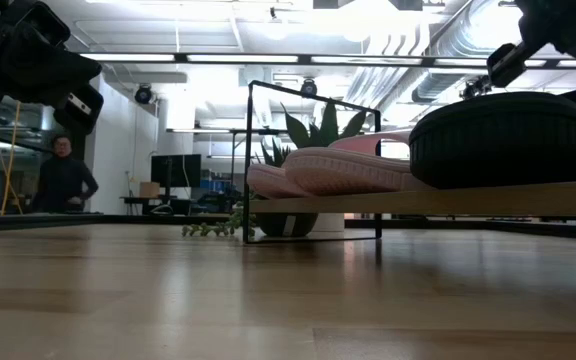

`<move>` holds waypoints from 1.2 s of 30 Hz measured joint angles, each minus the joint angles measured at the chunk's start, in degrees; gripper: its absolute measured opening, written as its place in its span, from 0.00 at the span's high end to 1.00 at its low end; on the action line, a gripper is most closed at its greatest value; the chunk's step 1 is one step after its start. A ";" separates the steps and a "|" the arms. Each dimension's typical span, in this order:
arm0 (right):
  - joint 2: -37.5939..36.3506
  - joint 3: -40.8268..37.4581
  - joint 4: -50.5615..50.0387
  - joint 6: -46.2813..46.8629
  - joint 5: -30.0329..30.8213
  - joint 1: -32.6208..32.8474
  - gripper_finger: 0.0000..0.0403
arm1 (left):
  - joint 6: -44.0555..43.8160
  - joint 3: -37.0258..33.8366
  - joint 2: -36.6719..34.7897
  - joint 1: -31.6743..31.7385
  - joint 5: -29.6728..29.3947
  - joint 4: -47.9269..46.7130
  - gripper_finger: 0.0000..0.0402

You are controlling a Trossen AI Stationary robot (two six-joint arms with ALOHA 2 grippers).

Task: Pick and place slides into the shelf
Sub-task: Return to Home Position

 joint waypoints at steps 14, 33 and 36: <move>-17.71 -0.02 -25.28 2.50 -11.82 -8.52 1.00 | -0.04 0.00 0.00 0.00 0.00 -0.02 0.99; -17.78 -0.04 -28.57 -10.63 -1.16 -10.32 1.00 | -0.02 0.00 0.00 0.00 0.00 -0.06 0.99; -17.78 -0.04 -30.85 -12.15 -1.24 -10.32 1.00 | -0.02 0.00 0.00 0.00 0.00 -0.06 0.99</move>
